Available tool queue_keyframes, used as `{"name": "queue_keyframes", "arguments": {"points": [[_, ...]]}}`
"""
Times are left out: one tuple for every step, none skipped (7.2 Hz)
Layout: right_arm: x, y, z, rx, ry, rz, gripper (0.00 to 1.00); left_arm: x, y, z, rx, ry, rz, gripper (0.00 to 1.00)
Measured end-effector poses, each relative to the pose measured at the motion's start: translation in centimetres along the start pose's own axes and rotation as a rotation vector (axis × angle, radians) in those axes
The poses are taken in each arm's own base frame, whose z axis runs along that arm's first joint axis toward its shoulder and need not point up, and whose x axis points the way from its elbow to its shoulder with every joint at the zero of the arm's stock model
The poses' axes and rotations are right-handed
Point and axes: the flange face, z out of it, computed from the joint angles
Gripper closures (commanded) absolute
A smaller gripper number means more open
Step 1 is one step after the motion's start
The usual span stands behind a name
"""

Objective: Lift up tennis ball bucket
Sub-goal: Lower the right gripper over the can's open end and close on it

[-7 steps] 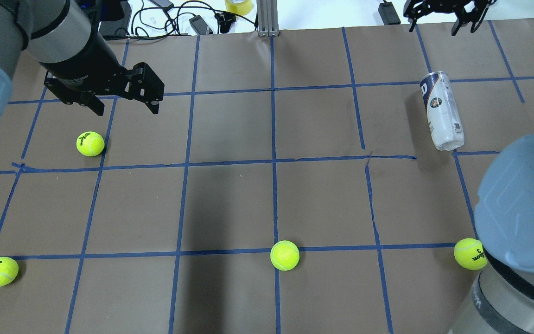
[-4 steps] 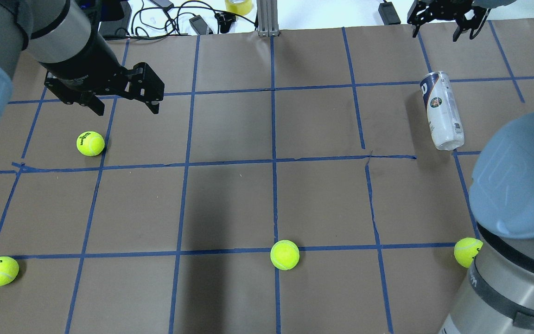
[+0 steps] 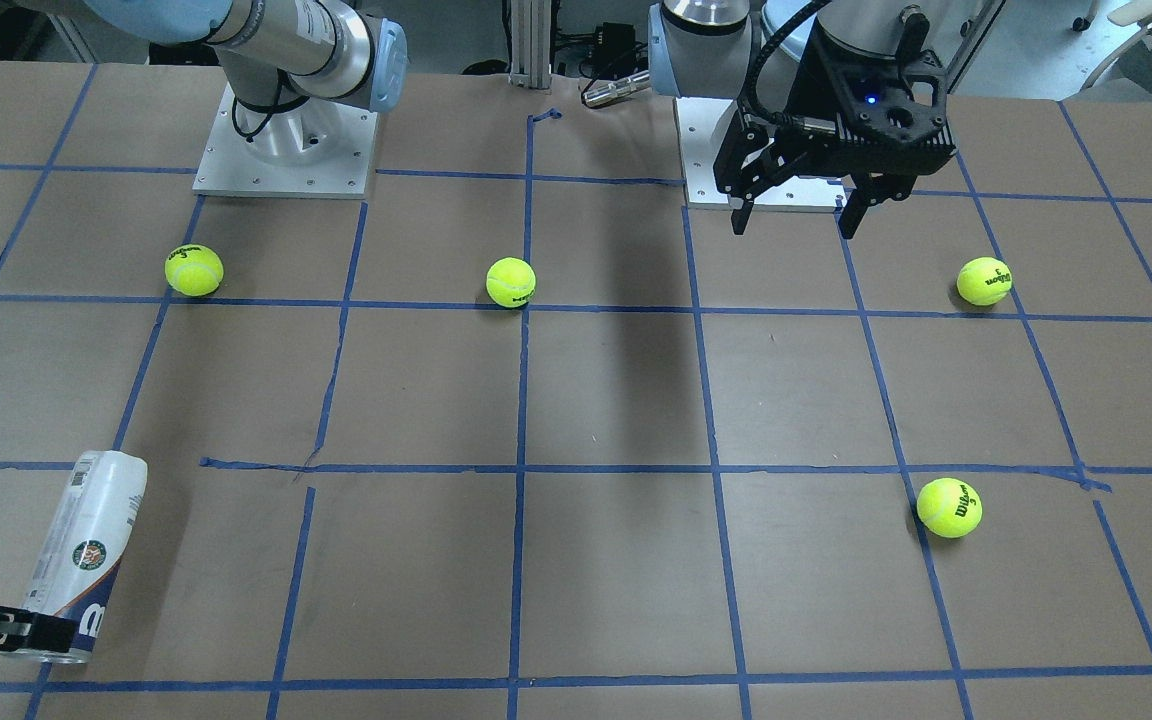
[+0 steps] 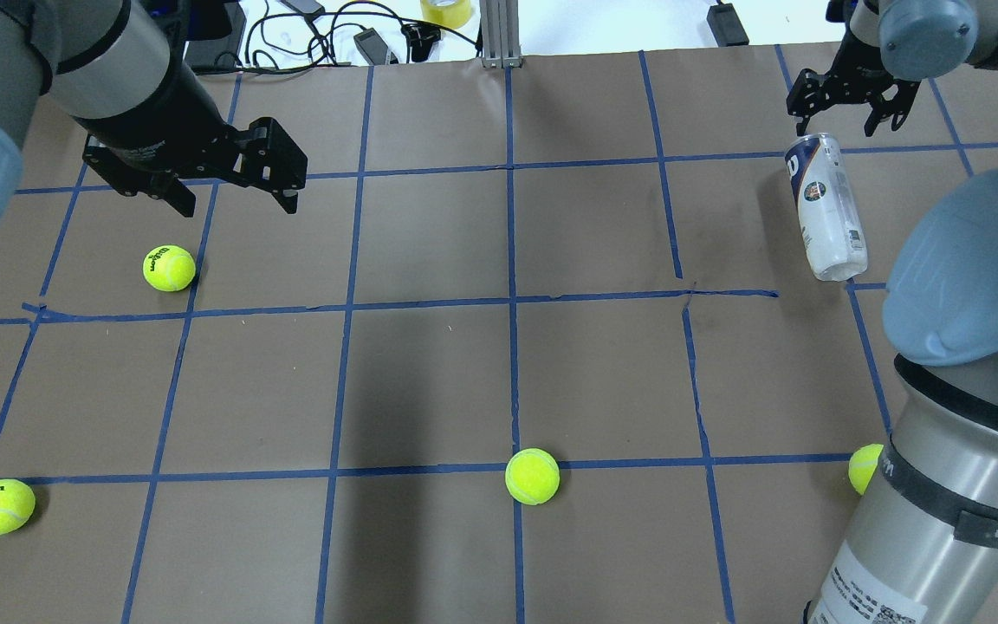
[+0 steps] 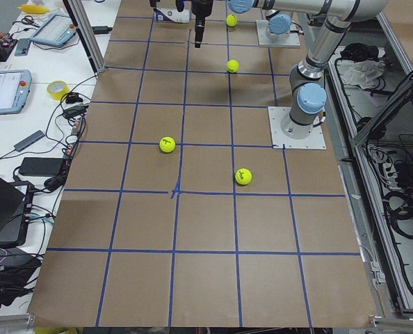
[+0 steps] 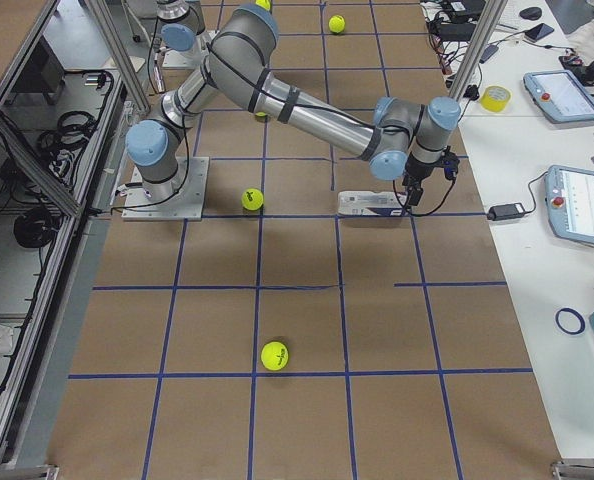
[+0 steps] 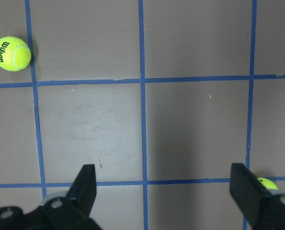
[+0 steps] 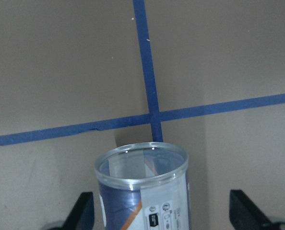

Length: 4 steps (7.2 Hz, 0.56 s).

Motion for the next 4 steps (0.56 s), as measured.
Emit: {"name": "queue_keyframes", "arguments": {"points": [[-0.1,-0.1,1.1,0.022,0.003,-0.06,0.0,0.0,0.0,0.0,0.0,0.0,0.0,0.0],[-0.1,-0.1,2.1,0.034,0.004,-0.098,0.0,0.0,0.1,-0.1,-0.001,-0.001,0.0,0.0],[-0.3,0.0,2.9,0.037,-0.009,-0.112,0.0,0.0,0.2,-0.1,-0.005,-0.001,0.001,0.0],[-0.5,0.0,3.6,0.036,-0.029,-0.116,0.09,-0.1,0.2,-0.1,-0.007,-0.001,0.001,0.0]]}}
